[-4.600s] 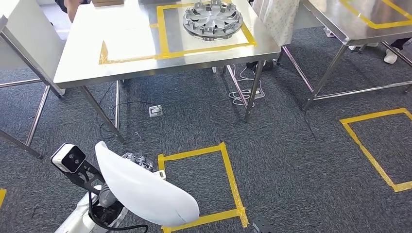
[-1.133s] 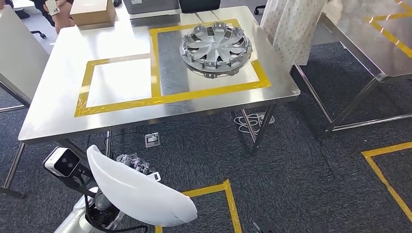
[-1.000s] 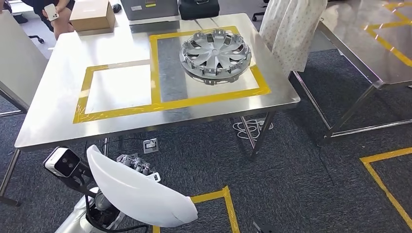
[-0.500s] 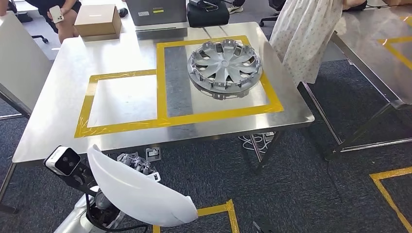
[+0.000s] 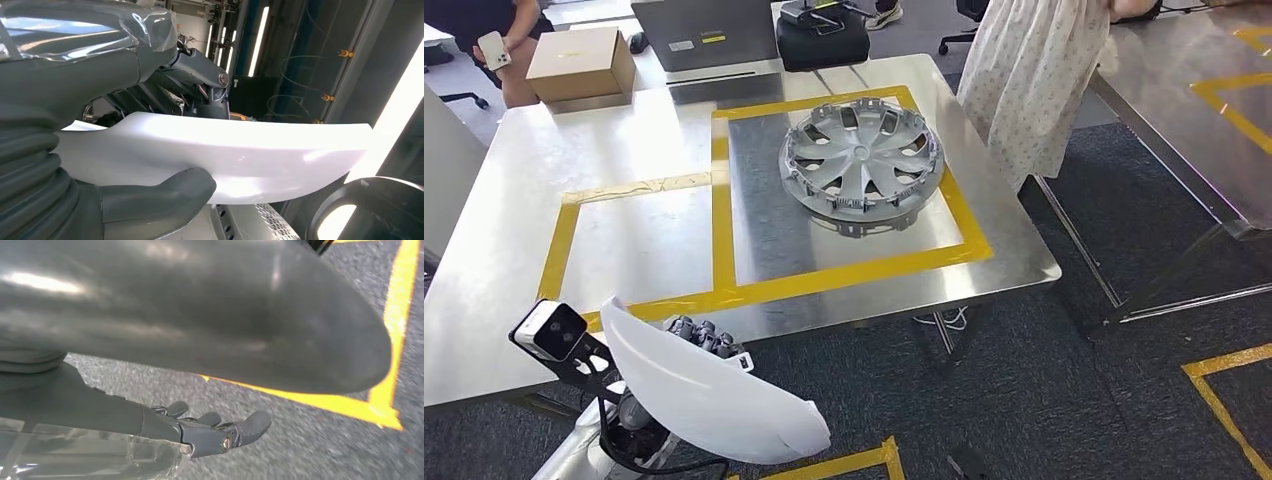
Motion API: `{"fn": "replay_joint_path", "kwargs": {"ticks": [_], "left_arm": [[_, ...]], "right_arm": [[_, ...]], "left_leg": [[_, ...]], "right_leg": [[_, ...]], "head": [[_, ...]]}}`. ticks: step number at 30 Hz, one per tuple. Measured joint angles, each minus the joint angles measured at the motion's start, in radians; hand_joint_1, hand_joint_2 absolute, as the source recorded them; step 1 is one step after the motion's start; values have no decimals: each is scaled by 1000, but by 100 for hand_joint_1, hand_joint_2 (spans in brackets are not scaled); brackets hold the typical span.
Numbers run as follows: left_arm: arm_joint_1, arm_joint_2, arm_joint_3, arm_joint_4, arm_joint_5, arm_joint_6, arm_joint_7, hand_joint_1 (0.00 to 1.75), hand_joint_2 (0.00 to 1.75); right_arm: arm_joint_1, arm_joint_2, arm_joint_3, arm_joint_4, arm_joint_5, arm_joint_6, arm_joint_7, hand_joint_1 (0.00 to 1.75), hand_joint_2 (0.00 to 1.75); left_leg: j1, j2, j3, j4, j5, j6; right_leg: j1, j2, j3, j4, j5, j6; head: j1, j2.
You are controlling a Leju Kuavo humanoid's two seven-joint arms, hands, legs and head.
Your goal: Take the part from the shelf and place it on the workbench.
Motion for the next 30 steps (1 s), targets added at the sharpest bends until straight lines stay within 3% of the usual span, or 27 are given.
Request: {"fn": "replay_joint_path", "kwargs": {"ticks": [1, 2, 5, 6, 9, 10, 11, 13, 14, 16, 18, 20, 22, 24, 25, 26, 27, 30], "left_arm": [[1, 1, 0, 0, 1, 1, 0, 175, 175], [1, 1, 0, 0, 1, 2, 0, 175, 175], [-1, -1, 1, -2, 1, 3, 0, 175, 175], [-2, -2, 1, -2, 1, 3, 0, 175, 175], [-3, -3, -1, -2, 1, 3, 0, 175, 175], [-3, -3, -2, -2, 1, 3, 0, 175, 175], [-3, -3, -3, -1, 1, 3, 0, 175, 175], [-3, -3, -5, -1, 1, 3, 0, 175, 175], [-3, -3, -5, -1, 1, 3, 0, 175, 175], [-3, -3, -6, -1, 0, 4, 0, 175, 175], [-3, -3, -7, -1, -1, 4, -1, 175, 175], [-3, -3, -8, -1, -1, 3, -1, 175, 175], [-5, -2, -9, -1, -1, 2, -1, 175, 175], [-6, -2, -11, 0, 0, 1, -2, 175, 175], [-6, -2, -12, 0, 1, 1, -2, 175, 175], [-6, -2, -14, 1, 2, 1, -2, 175, 175], [-7, -2, -16, 2, 4, 1, -2, 175, 175], [-14, -2, -23, 1, 7, 0, -2, 175, 175]], "right_arm": [[0, 1, 0, 0, 0, 0, 0, 0, 0], [-1, 1, -1, 0, 0, 0, 0, 0, 0], [-1, 0, -2, 0, 0, 0, 0, 0, 0], [-3, 0, -2, 0, 0, 0, -1, 0, 0], [-5, -2, -2, 0, 0, 0, -1, 0, 0], [-4, -3, -2, 0, 0, 0, -1, 0, 0], [-4, -4, -2, 0, 0, 0, -1, 0, 0], [-5, -5, -2, 0, 0, 0, -1, 0, 0], [-6, -6, -3, 0, 0, 0, -1, 0, 0], [-5, -7, -4, 0, -1, -1, -1, 0, 0], [-3, -7, -6, 0, -2, -3, -3, 0, 0], [-1, -5, -7, 0, -2, -5, -7, 0, 0], [1, -3, -8, 0, -1, -3, -11, 0, 0], [3, -4, -8, 0, 0, 1, -14, 0, 0], [6, -4, -8, 0, 1, 4, -16, 0, 0], [8, -4, -8, 0, 1, 6, -18, 0, 0], [11, -3, -8, 0, 0, 5, -19, 0, 0], [20, 5, -10, 0, -3, -10, -24, 0, 0]], "left_leg": [[-4, -1, 2, -25, 41, 6], [-7, -3, 2, -32, 54, 9], [-5, -5, 20, -49, 56, 16], [-3, -5, 28, -56, 55, 19], [-7, -6, 35, -60, 47, 31], [-9, -8, 36, -60, 45, 33], [-11, -10, 38, -59, 42, 33], [-14, -14, 46, -58, 37, 30], [-17, -16, 48, -55, 33, 27], [-23, -18, 50, -48, 25, 20], [-23, -18, 49, -45, 22, 14], [-20, -15, 43, -29, 8, 3], [-12, -10, 6, 56, -43, -13], [-1, -6, -58, 195, -105, -28], [4, -4, -81, 242, -118, -33], [8, -1, -87, 253, -113, -36], [11, 4, -71, 221, -91, -37], [8, 51, 40, 14, -13, -29]], "right_leg": [[2, 2, 4, -1, -8, 5], [3, 4, 7, -2, -13, 10], [3, -1, 2, 11, -32, 20], [3, -4, -18, 50, -49, 19], [3, -9, -144, 255, -111, 15], [3, -9, -175, 293, -114, 18], [3, -9, -186, 290, -100, 25], [3, -9, -146, 171, -32, 39], [5, -9, -117, 98, 2, 40], [8, -9, -78, 13, 39, 25], [9, -8, -71, 4, 46, 7], [4, -9, -67, 0, 49, -4], [-2, -12, -62, -2, 49, -12], [-3, -19, -61, -2, 48, -17], [-3, -24, -60, -2, 48, -17], [-3, -29, -60, -2, 48, -17], [-3, -34, -58, -2, 47, -16], [1, -51, -52, -2, 42, -9]], "head": [[0, 0], [0, 0], [-1, 0], [0, 0], [1, 0], [1, 0], [1, 0], [1, 0], [1, 0], [0, 0], [-1, 0], [-1, 0], [-2, 0], [-3, 0], [-3, 0], [-3, 0], [-3, 0], [-3, 0]]}}
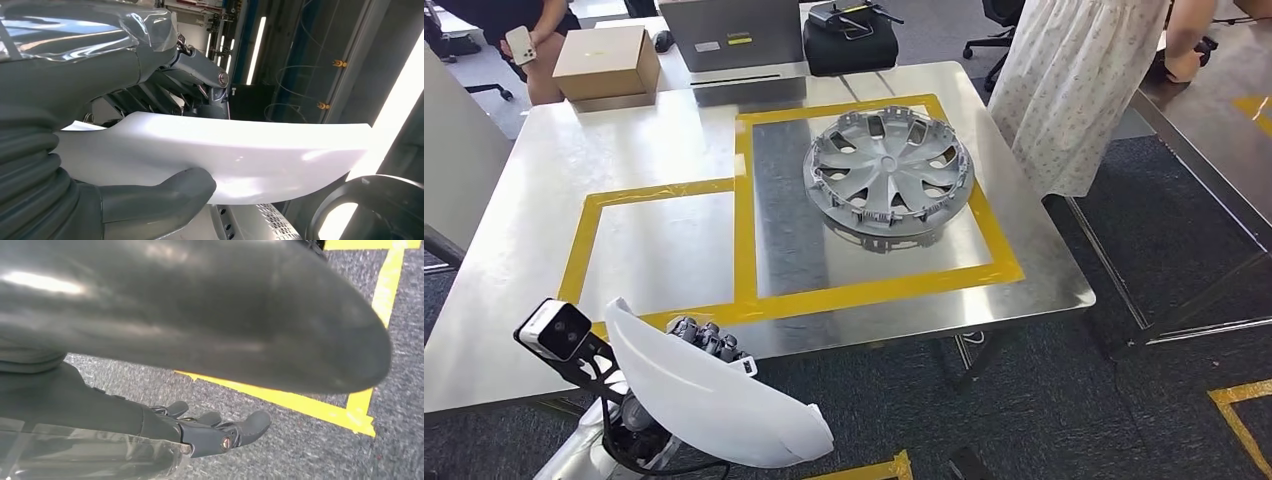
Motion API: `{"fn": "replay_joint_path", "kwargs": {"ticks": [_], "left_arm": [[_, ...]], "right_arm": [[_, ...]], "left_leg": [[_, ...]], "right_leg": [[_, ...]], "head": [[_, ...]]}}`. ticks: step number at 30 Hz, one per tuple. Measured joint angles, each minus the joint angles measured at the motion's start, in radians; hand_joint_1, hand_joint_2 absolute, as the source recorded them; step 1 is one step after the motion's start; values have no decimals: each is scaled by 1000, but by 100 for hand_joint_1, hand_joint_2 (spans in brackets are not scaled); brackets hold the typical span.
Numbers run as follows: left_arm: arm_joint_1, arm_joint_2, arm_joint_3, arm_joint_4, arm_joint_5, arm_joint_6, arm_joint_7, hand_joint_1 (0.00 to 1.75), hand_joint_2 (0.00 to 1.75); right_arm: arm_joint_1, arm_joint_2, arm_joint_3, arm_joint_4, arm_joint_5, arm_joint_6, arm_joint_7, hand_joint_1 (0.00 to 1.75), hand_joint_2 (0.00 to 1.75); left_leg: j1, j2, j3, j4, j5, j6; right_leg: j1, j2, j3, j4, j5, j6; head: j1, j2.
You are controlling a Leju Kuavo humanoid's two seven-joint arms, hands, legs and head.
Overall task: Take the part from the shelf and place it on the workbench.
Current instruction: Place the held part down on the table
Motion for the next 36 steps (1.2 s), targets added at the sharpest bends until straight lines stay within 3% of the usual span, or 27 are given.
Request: {"fn": "replay_joint_path", "kwargs": {"ticks": [2, 4, 6, 9, 10, 11, 12, 14, 16, 19, 21, 23, 25, 26, 27, 28, 29, 31, 34, 36], "left_arm": [[-4, 1, -3, 0, 1, -3, 0, 175, 175], [-5, 1, -6, -1, 2, -4, 2, 175, 175], [-8, 1, -9, -2, 2, -6, 6, 175, 175], [-10, -1, -14, -3, 1, -7, 15, 175, 175], [-9, -1, -15, -3, 0, -7, 18, 175, 175], [-8, -1, -16, -2, -1, -7, 21, 175, 175], [-8, -1, -17, -2, -2, -7, 23, 175, 175], [-8, -1, -17, -3, -4, -7, 27, 175, 175], [-7, -1, -17, -3, -8, -8, 29, 175, 175], [0, 1, -13, -3, -24, -4, 31, 175, 175], [8, 3, -4, -3, -52, 5, 30, 175, 175], [15, 3, 12, -3, -97, 26, 19, 175, 175], [29, 3, 31, -2, -152, 50, 2, 175, 175], [37, 3, 40, -2, -173, 59, -3, 175, 175], [43, 4, 48, -2, -185, 64, -7, 175, 175], [46, 5, 54, -2, -194, 70, -11, 175, 175], [47, 6, 62, -2, -209, 80, -17, 175, 175], [50, 7, 79, -4, -283, 135, -47, 175, 175], [70, 15, 120, -20, -465, 286, -108, 175, 175], [83, 23, 151, -34, -542, 359, -132, 175, 175]], "right_arm": [[7, 7, -1, 0, -2, -15, -3, 0, 0], [12, 13, -2, 1, -5, -25, -7, 0, 0], [17, 18, -4, 1, -8, -28, -13, 0, 0], [27, 20, -7, 2, -9, -23, -21, 0, 0], [31, 19, -7, 3, -10, -21, -22, 0, 0], [34, 19, -8, 4, -10, -20, -24, 0, 0], [36, 19, -8, 4, -9, -18, -25, 0, 0], [36, 19, -8, 5, -8, -16, -25, 0, 0], [32, 19, -8, 5, -7, -13, -24, 0, 0], [25, 21, -9, 6, -13, -11, -23, 0, 0], [25, 21, -12, 5, -19, -11, -25, 0, 0], [29, 20, -15, 5, -25, -11, -30, 0, 0], [37, 19, -17, 6, -30, -11, -36, 0, 0], [41, 18, -18, 6, -32, -11, -38, 0, 0], [43, 18, -18, 7, -34, -11, -39, 0, 0], [44, 18, -18, 7, -35, -11, -41, 0, 0], [44, 18, -19, 7, -37, -11, -45, 0, 0], [45, 19, -19, 7, -43, -12, -54, 0, 0], [54, 20, -22, 7, -56, -17, -72, 0, 0], [62, 19, -24, 7, -62, -19, -81, 0, 0]], "left_leg": [[-8, 12, 27, -54, 7, 11], [-9, -8, 29, -60, 10, 25], [-6, -24, 39, -72, 20, 40], [-7, -52, 44, -77, 25, 50], [-9, -64, 43, -77, 25, 51], [-10, -77, 43, -76, 25, 51], [-10, -89, 44, -76, 25, 51], [-10, -112, 45, -73, 23, 48], [-14, -128, 42, -66, 19, 41], [-15, -136, 37, -62, 15, 30], [-14, -112, 25, -37, -4, 19], [-10, -72, -24, 67, -59, 5], [-2, -54, -95, 207, -114, -4], [0, -51, -114, 240, -117, -6], [2, -50, -113, 232, -101, -6], [3, -48, -90, 180, -68, -3], [2, -47, -53, 105, -30, 3], [-4, -42, 11, -20, 10, 16], [-12, -40, 31, -59, 9, 29], [-8, -42, 46, -77, 18, 39]], "right_leg": [[5, -13, 3, -1, -4, 10], [5, -27, 5, -2, -7, 21], [2, -14, -7, 31, -27, 25], [2, 20, -94, 217, -108, 12], [2, 24, -123, 272, -125, 12], [2, 26, -134, 291, -126, 16], [2, 28, -125, 267, -110, 23], [-1, 47, -62, 125, -50, 37], [0, 67, -12, 17, -10, 34], [2, 65, -1, 3, -2, 16], [-4, 60, 3, 1, -1, 6], [-5, 54, 6, -1, -2, -4], [-3, 46, 6, 0, -4, -9], [-2, 42, 6, 0, -5, -9], [-1, 40, 7, 0, -6, -10], [-1, 39, 8, 0, -7, -9], [0, 38, 10, 0, -8, -9], [6, 37, 12, 0, -11, -4], [9, 33, 14, -4, -12, 10], [8, 32, 10, 7, -21, 16]], "head": [[1, 0], [2, 0], [4, 0], [8, 0], [9, 0], [8, 0], [9, 0], [9, 0], [8, 0], [7, 0], [4, 0], [0, 0], [-1, 0], [-1, 0], [-1, 0], [-2, 0], [-2, 0], [-1, 0], [-1, 0], [0, 0]]}}
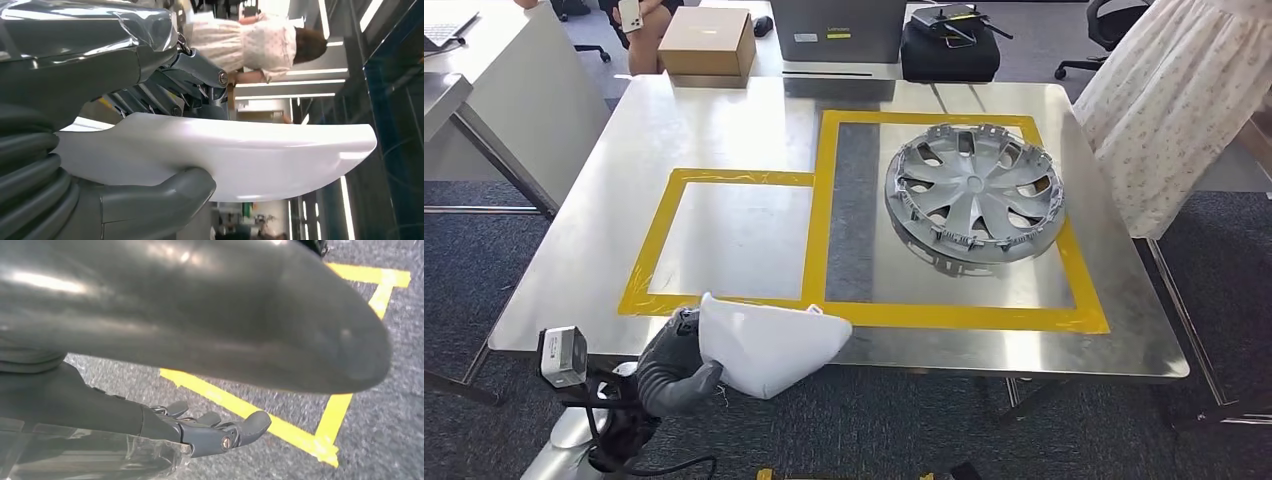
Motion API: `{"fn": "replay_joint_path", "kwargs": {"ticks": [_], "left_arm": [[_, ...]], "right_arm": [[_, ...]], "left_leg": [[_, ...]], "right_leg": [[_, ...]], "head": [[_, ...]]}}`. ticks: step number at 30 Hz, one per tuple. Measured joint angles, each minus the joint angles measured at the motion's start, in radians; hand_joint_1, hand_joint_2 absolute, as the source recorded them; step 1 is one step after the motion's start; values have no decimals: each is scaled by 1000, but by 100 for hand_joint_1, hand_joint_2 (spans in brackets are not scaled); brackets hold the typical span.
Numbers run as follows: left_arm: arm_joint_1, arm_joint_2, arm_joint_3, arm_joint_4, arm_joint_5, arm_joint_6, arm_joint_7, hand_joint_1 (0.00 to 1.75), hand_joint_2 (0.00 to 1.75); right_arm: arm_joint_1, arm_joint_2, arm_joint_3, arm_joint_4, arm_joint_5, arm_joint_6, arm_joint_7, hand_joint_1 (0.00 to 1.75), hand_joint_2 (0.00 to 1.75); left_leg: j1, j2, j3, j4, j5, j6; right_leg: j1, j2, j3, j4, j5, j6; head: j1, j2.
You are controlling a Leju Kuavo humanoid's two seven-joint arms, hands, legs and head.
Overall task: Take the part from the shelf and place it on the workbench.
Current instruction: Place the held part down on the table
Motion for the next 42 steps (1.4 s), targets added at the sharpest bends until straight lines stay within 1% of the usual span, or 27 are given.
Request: {"fn": "replay_joint_path", "kwargs": {"ticks": [1, 4, 5, 6, 7, 8, 9, 11, 14, 16, 19, 20, 21, 22, 24, 25, 26, 28, 30, 32, 34, 35, 36, 37, 39, 41, 42], "left_arm": [[3, 2, 12, -6, -28, 29, -6, 175, 175], [19, 6, 44, -23, -219, 212, -12, 175, 175], [26, 7, 56, -27, -302, 293, -7, 175, 175], [32, 9, 70, -30, -378, 367, 1, 175, 175], [34, 11, 86, -33, -446, 434, 13, 175, 175], [36, 13, 103, -37, -505, 489, 24, 175, 175], [36, 15, 119, -41, -546, 527, 33, 175, 175], [36, 21, 144, -49, -584, 563, 43, 175, 175], [40, 26, 161, -59, -597, 569, 47, 175, 175], [41, 28, 168, -65, -611, 579, 51, 175, 175], [44, 31, 181, -67, -753, 680, 106, 175, 175], [44, 32, 188, -65, -825, 729, 136, 175, 175], [45, 34, 197, -63, -897, 776, 168, 175, 175], [43, 35, 208, -59, -962, 815, 199, 175, 175], [35, 37, 234, -49, -1100, 875, 273, 175, 175], [29, 37, 248, -41, -1173, 898, 312, 175, 175], [22, 37, 261, -31, -1242, 915, 347, 175, 175], [7, 36, 285, -6, -1354, 934, 398, 175, 175], [-10, 35, 300, 21, -1424, 933, 419, 175, 175], [-36, 31, 304, 58, -1460, 920, 422, 175, 175], [-68, 24, 300, 113, -1487, 901, 422, 175, 175], [-83, 19, 296, 145, -1501, 891, 424, 175, 175], [-99, 14, 289, 181, -1516, 880, 427, 175, 175], [-117, 8, 280, 219, -1532, 870, 431, 175, 175], [-158, -5, 257, 295, -1555, 856, 436, 175, 175], [-197, -17, 233, 365, -1563, 851, 434, 175, 175], [-214, -22, 223, 394, -1564, 850, 432, 175, 175]], "right_arm": [[3, 0, 0, 0, -3, 0, -3, 0, 0], [11, -1, -1, 2, -18, -3, -13, 0, 0], [15, 0, -1, 3, -23, -5, -17, 0, 0], [19, 0, -1, 4, -27, -7, -21, 0, 0], [22, 0, -1, 5, -30, -9, -25, 0, 0], [25, 1, -1, 5, -32, -12, -29, 0, 0], [26, 2, -1, 6, -33, -14, -32, 0, 0], [28, 4, -1, 7, -34, -18, -37, 0, 0], [30, 9, -1, 9, -34, -19, -38, 0, 0], [29, 12, -1, 9, -35, -21, -39, 0, 0], [29, 15, -1, 10, -40, -29, -43, 0, 0], [29, 16, -1, 11, -41, -33, -45, 0, 0], [29, 18, -1, 12, -42, -36, -46, 0, 0], [29, 20, -1, 12, -43, -38, -47, 0, 0], [27, 25, 0, 13, -45, -39, -46, 0, 0], [25, 27, 0, 13, -46, -40, -44, 0, 0], [23, 30, 0, 13, -48, -40, -41, 0, 0], [21, 33, 0, 13, -51, -40, -34, 0, 0], [19, 34, 1, 13, -52, -39, -27, 0, 0], [15, 34, 3, 13, -52, -37, -19, 0, 0], [11, 32, 6, 12, -52, -36, -11, 0, 0], [10, 31, 8, 12, -51, -36, -7, 0, 0], [8, 30, 10, 12, -50, -36, -2, 0, 0], [6, 29, 12, 12, -49, -36, 2, 0, 0], [-2, 27, 18, 11, -46, -35, 8, 0, 0], [-11, 26, 26, 11, -44, -33, 13, 0, 0], [-14, 26, 29, 10, -43, -32, 14, 0, 0]], "left_leg": [[3, -1, 8, -9, 5, 5], [3, -5, 11, -15, 10, 11], [2, -7, 11, -15, 9, 11], [2, -9, 11, -14, 8, 10], [3, -11, 11, -12, 6, 8], [3, -13, 11, -8, 3, 4], [2, -15, 10, -2, -1, -2], [-1, -18, 8, 8, -9, -13], [3, -18, 3, 15, -14, -27], [7, -15, -16, 57, -43, -38], [12, -11, -102, 240, -131, -51], [13, -11, -127, 289, -143, -52], [13, -10, -136, 303, -138, -51], [13, -9, -124, 276, -114, -48], [10, -7, -58, 138, -46, -35], [6, -5, -29, 76, -25, -27], [2, -3, -10, 36, -15, -21], [-4, -2, -6, 19, -17, -14], [0, -3, 3, 6, -9, -5], [5, -3, 12, -8, 1, 4], [3, -3, 11, -9, 4, 8], [1, -3, 10, -8, 3, 8], [1, -4, 10, -8, 3, 8], [1, -5, 10, -7, 3, 7], [1, -7, 10, -2, 1, 4], [-4, -8, 7, 6, -4, -5], [-5, -8, 5, 8, -6, -9]], "right_leg": [[0, 0, -15, 32, -17, -1], [-5, 0, -114, 229, -93, -8], [-6, 0, -138, 270, -102, -4], [-7, 0, -142, 271, -95, 4], [-10, 0, -125, 229, -72, 15], [-12, 0, -92, 155, -41, 25], [-13, 0, -58, 86, -14, 30], [-12, 0, -17, 4, 15, 22], [-9, 0, -14, -1, 19, -1], [-13, 0, -12, -4, 21, -13], [-12, 0, -13, -4, 21, -22], [-10, 0, -13, -3, 20, -22], [-9, 0, -12, -3, 20, -22], [-7, 1, -11, -3, 20, -22], [-5, 1, -8, -4, 20, -21], [-2, 1, -9, -4, 20, -20], [0, 1, -11, -3, 20, -19], [2, -1, -14, -6, 22, -11], [1, -1, -18, 1, 18, -3], [2, -1, -51, 69, -15, -5], [1, -1, -118, 204, -68, -11], [0, -1, -146, 260, -85, -10], [0, -1, -159, 283, -87, -4], [-1, -1, -152, 264, -73, 4], [-3, -1, -88, 126, -16, 18], [-1, -1, -32, 12, 23, 14], [1, 0, -21, -9, 30, 7]], "head": [[1, 0], [3, 0], [3, 0], [3, 0], [3, 0], [3, 0], [3, 0], [2, 0], [2, 0], [1, 0], [1, 0], [1, 0], [1, 0], [1, 0], [1, 0], [1, 0], [1, 0], [1, 0], [1, 0], [3, 0], [4, 0], [4, 0], [4, 0], [4, 0], [4, 0], [4, 0], [3, 0]]}}
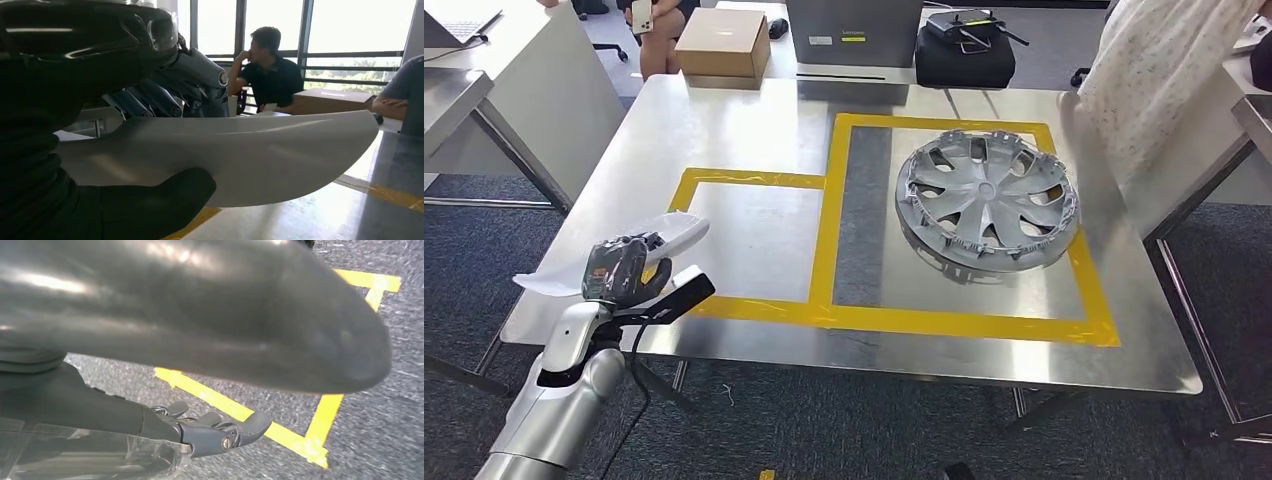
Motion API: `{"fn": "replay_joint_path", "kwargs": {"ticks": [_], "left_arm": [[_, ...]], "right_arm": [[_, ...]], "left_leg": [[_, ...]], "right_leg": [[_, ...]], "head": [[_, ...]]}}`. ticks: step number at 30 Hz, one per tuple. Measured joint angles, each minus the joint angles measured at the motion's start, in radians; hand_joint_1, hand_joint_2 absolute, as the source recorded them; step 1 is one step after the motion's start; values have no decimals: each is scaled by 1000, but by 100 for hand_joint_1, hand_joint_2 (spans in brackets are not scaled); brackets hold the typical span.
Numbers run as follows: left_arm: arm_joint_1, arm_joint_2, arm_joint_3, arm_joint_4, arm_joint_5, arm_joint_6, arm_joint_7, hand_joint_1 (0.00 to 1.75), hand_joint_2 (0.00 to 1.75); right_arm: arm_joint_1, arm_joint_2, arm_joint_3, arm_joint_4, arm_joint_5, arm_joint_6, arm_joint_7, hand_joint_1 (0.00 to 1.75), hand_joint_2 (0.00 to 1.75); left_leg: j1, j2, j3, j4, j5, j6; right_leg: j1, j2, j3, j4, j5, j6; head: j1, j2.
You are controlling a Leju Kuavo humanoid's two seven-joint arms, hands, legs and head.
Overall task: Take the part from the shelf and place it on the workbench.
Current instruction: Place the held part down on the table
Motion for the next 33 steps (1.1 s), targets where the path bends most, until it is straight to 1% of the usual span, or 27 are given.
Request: {"fn": "replay_joint_path", "kwargs": {"ticks": [2, 3, 4, 5, 7, 8, 9, 10, 11, 12, 13, 14, 15, 17, 19, 20, 21, 23, 24, 25, 26, 27, 28, 29, 30, 31, 33], "left_arm": [[-22, -8, -16, 44, 0, -1, -2, 175, 175], [-30, -11, -21, 59, 0, -1, -2, 175, 175], [-37, -13, -24, 72, 0, -1, -3, 175, 175], [-44, -14, -27, 84, 0, -1, -3, 175, 175], [-53, -17, -33, 107, 0, -1, -3, 175, 175], [-54, -17, -36, 117, 0, -1, -3, 175, 175], [-55, -18, -38, 125, 0, -1, -3, 175, 175], [-55, -18, -40, 132, 0, -1, -3, 175, 175], [-57, -18, -42, 137, -1, -1, -3, 175, 175], [-62, -19, -44, 142, -2, -4, -5, 175, 175], [-69, -19, -48, 148, -5, -7, -10, 175, 175], [-80, -21, -54, 157, -7, -12, -17, 175, 175], [-91, -24, -63, 170, -9, -17, -27, 175, 175], [-116, -36, -89, 207, -10, -20, -53, 175, 175], [-147, -56, -120, 253, -6, -16, -77, 175, 175], [-167, -69, -138, 277, -3, -13, -86, 175, 175], [-186, -84, -159, 302, 0, -11, -95, 175, 175], [-219, -111, -202, 350, 9, -9, -110, 175, 175], [-230, -124, -224, 372, 13, -10, -118, 175, 175], [-240, -135, -244, 389, 20, -10, -126, 175, 175], [-249, -146, -263, 402, 27, -10, -133, 175, 175], [-257, -155, -281, 411, 35, -10, -141, 175, 175], [-266, -164, -299, 416, 46, -10, -149, 175, 175], [-274, -170, -317, 419, 57, -11, -155, 175, 175], [-280, -175, -334, 421, 69, -12, -162, 175, 175], [-285, -179, -353, 422, 83, -12, -170, 175, 175], [-290, -185, -386, 421, 112, -14, -188, 175, 175]], "right_arm": [[-2, 0, 4, -1, 0, 1, 1, 0, 0], [-2, 0, 6, -2, 0, 1, 1, 0, 0], [-3, 0, 7, -2, 0, 1, 1, 0, 0], [-3, 0, 8, -3, 0, 1, 1, 0, 0], [-3, -1, 11, -3, 0, 1, 1, 0, 0], [-3, -1, 12, -3, 0, 1, 1, 0, 0], [-3, -1, 13, -3, 0, 2, 1, 0, 0], [-3, 0, 13, -4, 0, 2, 1, 0, 0], [-3, 0, 14, -4, 1, 2, 1, 0, 0], [-4, 0, 16, -5, 2, 2, 1, 0, 0], [-4, 0, 18, -6, 4, 3, 1, 0, 0], [-5, 0, 20, -6, 7, 4, 2, 0, 0], [-7, 0, 23, -7, 10, 5, 3, 0, 0], [-9, 1, 28, -7, 14, 6, 5, 0, 0], [-11, 1, 31, -8, 14, 5, 5, 0, 0], [-12, 1, 32, -8, 13, 3, 4, 0, 0], [-13, 1, 33, -8, 12, -1, 2, 0, 0], [-14, 1, 36, -8, 9, -9, -3, 0, 0], [-13, 1, 38, -8, 8, -13, -4, 0, 0], [-11, 1, 39, -8, 7, -16, -6, 0, 0], [-10, 0, 41, -8, 6, -19, -8, 0, 0], [-9, -1, 42, -8, 4, -21, -10, 0, 0], [-8, -1, 43, -8, 3, -23, -12, 0, 0], [-8, -2, 45, -8, 1, -25, -14, 0, 0], [-7, -2, 46, -8, -1, -27, -15, 0, 0], [-6, -2, 48, -8, -2, -29, -17, 0, 0], [-2, -1, 51, -8, -3, -34, -19, 0, 0]], "left_leg": [[1, 0, -2, 2, -1, -7], [3, 1, -6, 7, -6, -12], [5, 1, -15, 25, -19, -19], [8, 2, -33, 64, -42, -25], [14, 3, -99, 198, -103, -37], [16, 3, -132, 262, -124, -41], [17, 3, -152, 298, -128, -43], [18, 3, -153, 292, -111, -44], [19, 3, -133, 243, -77, -42], [19, 3, -99, 168, -36, -38], [18, 4, -65, 97, -8, -34], [15, 4, -38, 43, 9, -30], [12, 4, -25, 15, 13, -25], [7, 3, -22, 7, 10, -16], [9, 2, -20, -2, 17, -1], [11, 2, -18, -6, 21, 5], [12, 1, -18, -9, 23, 11], [9, 0, -20, -9, 24, 15], [8, 0, -20, -9, 24, 15], [7, 0, -19, -8, 24, 15], [7, 0, -19, -7, 24, 15], [7, 0, -19, -6, 23, 14], [5, -1, -20, -2, 22, 11], [2, -1, -23, 2, 19, 8], [0, -1, -25, 6, 17, 4], [-2, -1, -27, 8, 15, 1], [0, 0, -29, 12, 12, -4]], "right_leg": [[1, 1, 0, 0, 3, -12], [-2, 2, 1, -2, 5, -16], [-5, 2, 2, -3, 6, -20], [-9, 3, 3, -5, 6, -24], [-9, 3, 4, -4, 5, -28], [-9, 3, 4, -4, 4, -28], [-9, 3, 4, -4, 4, -29], [-9, 3, 5, -4, 4, -29], [-9, 4, 7, -4, 3, -29], [-9, 5, 9, -4, 2, -28], [-7, 5, 10, -4, 1, -27], [-4, 5, 9, -4, 1, -25], [-2, 4, 6, -4, 1, -21], [-1, 2, 2, -5, 4, -11], [-3, 1, -8, 12, -6, -3], [-4, 1, -25, 45, -22, -3], [-4, 1, -54, 102, -47, -5], [-5, 1, -125, 246, -98, -9], [-5, 1, -150, 293, -110, -6], [-5, 1, -156, 300, -106, 0], [-6, 0, -139, 262, -86, 9], [-6, 0, -106, 192, -57, 18], [-6, 0, -67, 113, -30, 22], [-6, 0, -37, 52, -9, 21], [-5, 1, -19, 16, 3, 17], [-3, 1, -12, 3, 7, 9], [-4, 2, -11, 3, 10, -3]], "head": [[0, 0], [-1, 0], [-1, 0], [-2, 0], [-3, 0], [-2, 0], [-3, 0], [-3, 0], [-3, 0], [-3, 0], [-2, 0], [-2, 0], [-2, 0], [-2, 0], [-1, 0], [0, 0], [1, 0], [2, 0], [2, 0], [2, 0], [2, 0], [2, 0], [2, 0], [2, 0], [1, 0], [1, 0], [0, 0]]}}
